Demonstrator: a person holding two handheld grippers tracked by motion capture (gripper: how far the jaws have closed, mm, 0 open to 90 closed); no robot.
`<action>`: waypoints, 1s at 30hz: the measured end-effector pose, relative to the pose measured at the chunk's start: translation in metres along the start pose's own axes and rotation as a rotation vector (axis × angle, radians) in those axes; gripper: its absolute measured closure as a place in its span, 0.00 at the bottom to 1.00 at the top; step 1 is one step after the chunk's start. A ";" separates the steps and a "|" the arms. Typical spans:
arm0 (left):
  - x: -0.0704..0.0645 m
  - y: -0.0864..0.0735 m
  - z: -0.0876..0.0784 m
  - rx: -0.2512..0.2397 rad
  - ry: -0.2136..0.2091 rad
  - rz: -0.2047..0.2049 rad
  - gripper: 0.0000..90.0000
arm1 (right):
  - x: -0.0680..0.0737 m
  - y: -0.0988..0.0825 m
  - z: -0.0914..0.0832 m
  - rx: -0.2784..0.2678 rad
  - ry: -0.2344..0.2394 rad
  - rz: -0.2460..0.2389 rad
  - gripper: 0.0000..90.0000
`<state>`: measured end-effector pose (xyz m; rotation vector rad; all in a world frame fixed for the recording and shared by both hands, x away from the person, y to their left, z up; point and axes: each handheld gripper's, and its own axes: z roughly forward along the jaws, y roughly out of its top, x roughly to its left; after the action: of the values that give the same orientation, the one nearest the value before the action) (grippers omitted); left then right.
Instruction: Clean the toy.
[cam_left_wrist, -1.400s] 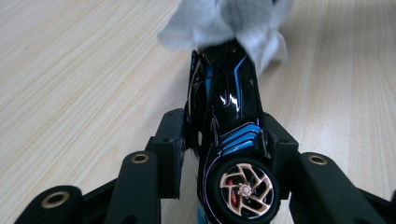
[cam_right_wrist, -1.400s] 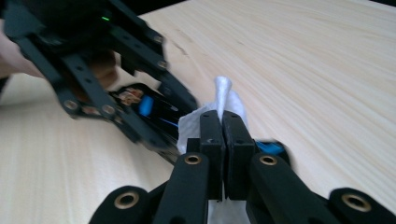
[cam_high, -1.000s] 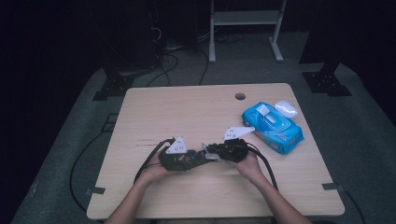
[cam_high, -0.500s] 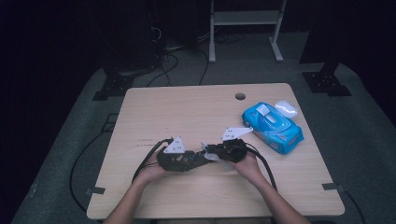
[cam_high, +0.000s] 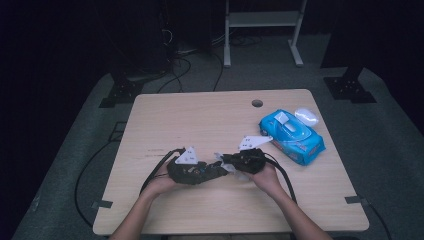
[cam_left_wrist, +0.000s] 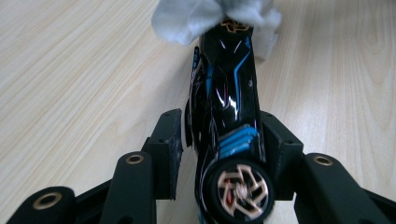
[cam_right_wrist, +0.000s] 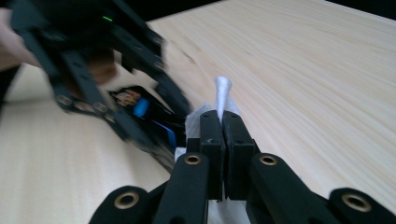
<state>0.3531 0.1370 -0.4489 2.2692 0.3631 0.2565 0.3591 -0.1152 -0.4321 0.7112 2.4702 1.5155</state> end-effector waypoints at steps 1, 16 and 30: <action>-0.001 0.001 0.001 0.006 0.007 0.007 0.63 | 0.002 0.001 0.001 0.004 0.003 -0.011 0.97; 0.001 -0.001 -0.009 0.023 -0.004 0.013 0.63 | -0.013 -0.013 -0.012 0.038 -0.037 0.023 0.97; 0.004 0.036 0.018 0.118 -0.026 0.050 0.36 | -0.021 -0.016 -0.024 0.021 -0.025 0.057 0.97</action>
<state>0.3687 0.1024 -0.4333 2.3981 0.3161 0.2369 0.3637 -0.1501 -0.4367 0.8052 2.4713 1.4921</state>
